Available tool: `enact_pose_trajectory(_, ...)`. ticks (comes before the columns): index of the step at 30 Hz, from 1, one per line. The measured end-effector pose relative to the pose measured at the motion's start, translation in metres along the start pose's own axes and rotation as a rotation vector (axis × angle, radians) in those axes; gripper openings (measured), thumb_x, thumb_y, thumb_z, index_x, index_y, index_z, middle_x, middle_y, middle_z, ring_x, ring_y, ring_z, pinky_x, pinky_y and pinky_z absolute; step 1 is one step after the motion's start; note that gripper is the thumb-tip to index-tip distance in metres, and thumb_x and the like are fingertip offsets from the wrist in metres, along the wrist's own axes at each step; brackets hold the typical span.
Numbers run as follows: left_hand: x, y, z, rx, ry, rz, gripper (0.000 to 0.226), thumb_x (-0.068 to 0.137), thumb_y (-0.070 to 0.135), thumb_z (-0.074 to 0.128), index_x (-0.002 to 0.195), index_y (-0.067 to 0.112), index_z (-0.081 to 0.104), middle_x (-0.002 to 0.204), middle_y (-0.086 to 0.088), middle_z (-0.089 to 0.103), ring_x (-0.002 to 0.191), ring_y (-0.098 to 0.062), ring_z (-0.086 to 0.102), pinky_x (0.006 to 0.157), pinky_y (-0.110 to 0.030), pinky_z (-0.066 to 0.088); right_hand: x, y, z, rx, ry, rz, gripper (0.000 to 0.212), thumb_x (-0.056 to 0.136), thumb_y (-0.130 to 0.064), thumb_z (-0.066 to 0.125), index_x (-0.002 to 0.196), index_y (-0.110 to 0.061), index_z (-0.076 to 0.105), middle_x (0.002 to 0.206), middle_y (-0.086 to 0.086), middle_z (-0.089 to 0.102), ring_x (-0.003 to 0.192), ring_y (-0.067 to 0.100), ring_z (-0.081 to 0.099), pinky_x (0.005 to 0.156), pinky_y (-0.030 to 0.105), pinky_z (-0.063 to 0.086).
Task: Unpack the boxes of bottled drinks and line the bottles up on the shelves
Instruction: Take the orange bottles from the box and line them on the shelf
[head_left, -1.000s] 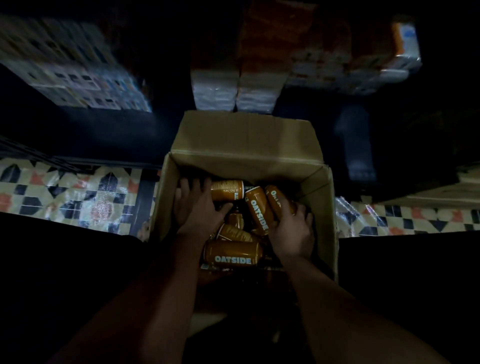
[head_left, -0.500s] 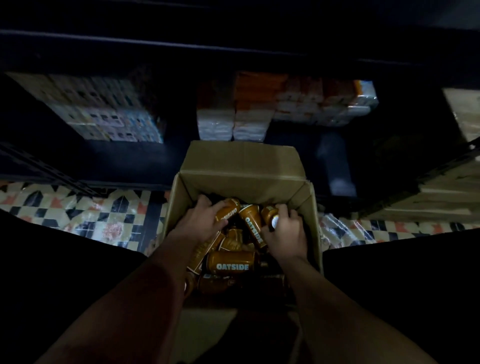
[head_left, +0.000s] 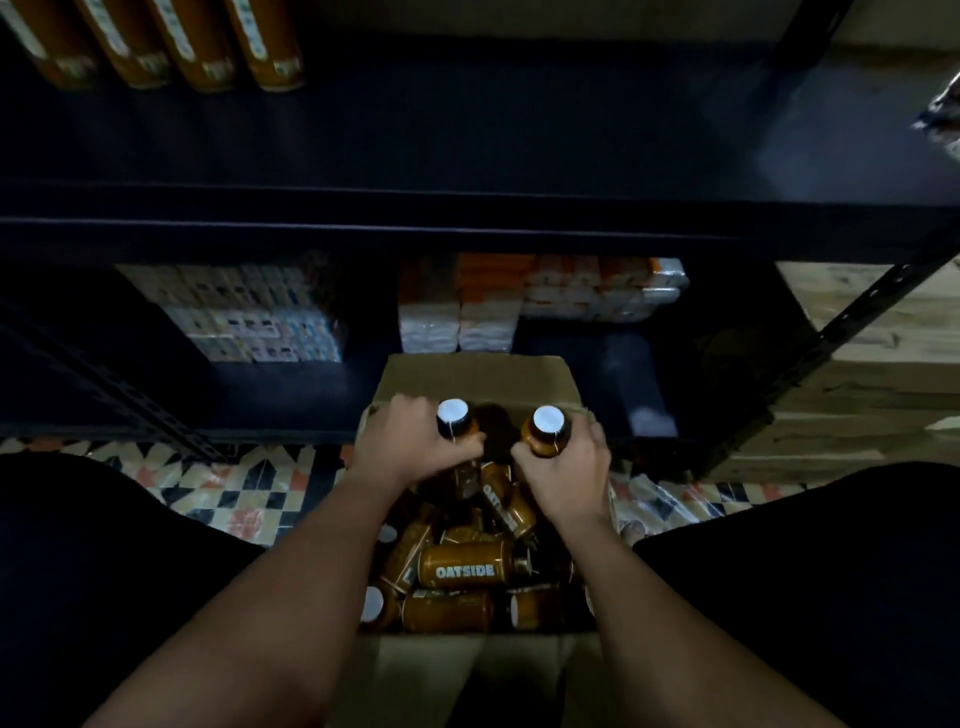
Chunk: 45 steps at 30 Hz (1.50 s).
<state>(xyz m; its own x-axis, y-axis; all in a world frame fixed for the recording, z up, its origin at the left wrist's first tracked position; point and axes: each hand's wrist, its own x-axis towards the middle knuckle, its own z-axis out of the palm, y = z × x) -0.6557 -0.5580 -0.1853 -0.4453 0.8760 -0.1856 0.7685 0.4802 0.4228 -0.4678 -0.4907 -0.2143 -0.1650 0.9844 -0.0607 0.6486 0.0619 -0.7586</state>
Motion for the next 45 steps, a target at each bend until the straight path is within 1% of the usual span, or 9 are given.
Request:
enact_pose_trajectory(5,0.009,0.037,-0.078,-0.031,0.148,0.179,0.068,0.061,0.087,0.056,0.065,0.021,0.066,0.062,0.009,0.066,0.062,-0.008,0.064,0.06,-0.035,0.056,0.007,-0.066,-0.041,0.194,0.175,-0.22,0.04,0.07,-0.029,0.083,0.101,-0.011,0.064,0.097,0.002,0.052,0.089,0.014,0.051,0.079,0.021,0.036)
enact_pose_trajectory(9,-0.007,0.072,-0.155,-0.079,0.243,0.306,0.059,0.062,0.082,0.058,0.062,0.024,0.065,0.062,0.009,0.067,0.064,-0.007,0.063,0.061,-0.031,0.051,0.011,-0.118,-0.08,0.318,0.264,-0.416,0.044,0.075,-0.039,0.078,0.109,-0.015,0.065,0.101,0.0,0.051,0.089,0.006,0.053,0.077,0.006,0.04)
enact_pose_trajectory(17,-0.036,0.13,-0.255,-0.455,0.668,0.334,0.035,0.077,0.059,0.077,0.071,0.028,0.064,0.079,0.008,0.068,0.073,-0.003,0.065,0.058,-0.02,0.049,0.031,-0.213,-0.148,0.484,0.404,-0.677,0.053,0.077,-0.051,0.075,0.115,-0.014,0.068,0.105,0.001,0.056,0.094,0.003,0.058,0.08,0.009,0.045)
enact_pose_trajectory(20,-0.02,0.142,-0.271,-0.466,0.761,0.329,0.039,0.077,0.062,0.077,0.069,0.031,0.054,0.094,0.002,0.06,0.08,-0.003,0.057,0.059,-0.014,0.038,0.05,-0.233,-0.157,0.508,0.347,-0.663,0.05,0.078,-0.056,0.073,0.117,-0.025,0.067,0.109,-0.005,0.062,0.101,0.003,0.061,0.089,0.025,0.053)
enact_pose_trajectory(24,0.008,0.142,-0.268,-0.471,0.753,0.296,0.045,0.07,0.066,0.08,0.087,0.028,0.063,0.1,0.007,0.058,0.086,0.0,0.057,0.058,-0.003,0.038,0.077,-0.241,-0.151,0.486,0.28,-0.661,0.046,0.081,-0.05,0.078,0.12,-0.028,0.066,0.108,-0.008,0.067,0.101,0.003,0.065,0.091,0.037,0.056)
enact_pose_trajectory(31,0.056,0.138,-0.255,-0.447,0.765,0.293,0.046,0.069,0.072,0.07,0.072,0.027,0.06,0.093,0.007,0.052,0.08,-0.002,0.054,0.062,-0.018,0.04,0.116,-0.243,-0.137,0.525,0.206,-0.633,0.062,0.078,-0.052,0.08,0.133,-0.04,0.055,0.12,-0.015,0.064,0.113,0.001,0.061,0.097,0.036,0.055)
enact_pose_trajectory(37,0.092,0.135,-0.25,-0.509,0.709,0.341,0.04,0.072,0.07,0.068,0.083,0.033,0.058,0.099,0.008,0.052,0.087,0.0,0.054,0.072,-0.019,0.045,0.149,-0.251,-0.128,0.521,0.192,-0.62,0.072,0.076,-0.05,0.082,0.14,-0.037,0.052,0.125,-0.015,0.064,0.116,0.0,0.06,0.1,0.037,0.054)
enact_pose_trajectory(41,0.107,0.128,-0.243,-0.545,0.662,0.335,0.049,0.074,0.063,0.074,0.107,0.031,0.058,0.106,0.012,0.053,0.095,0.003,0.054,0.075,-0.014,0.043,0.155,-0.251,-0.124,0.503,0.167,-0.617,0.077,0.073,-0.052,0.083,0.139,-0.047,0.045,0.133,-0.018,0.059,0.123,-0.001,0.055,0.105,0.034,0.05)
enact_pose_trajectory(45,0.111,0.114,-0.23,-0.503,0.542,0.358,0.093,0.069,0.065,0.076,0.147,0.029,0.04,0.134,0.016,0.047,0.118,0.0,0.05,0.086,-0.011,0.039,0.153,-0.246,-0.126,0.522,0.053,-0.567,0.103,0.071,-0.041,0.088,0.15,-0.053,0.023,0.142,-0.02,0.046,0.129,-0.003,0.045,0.098,0.019,0.042)
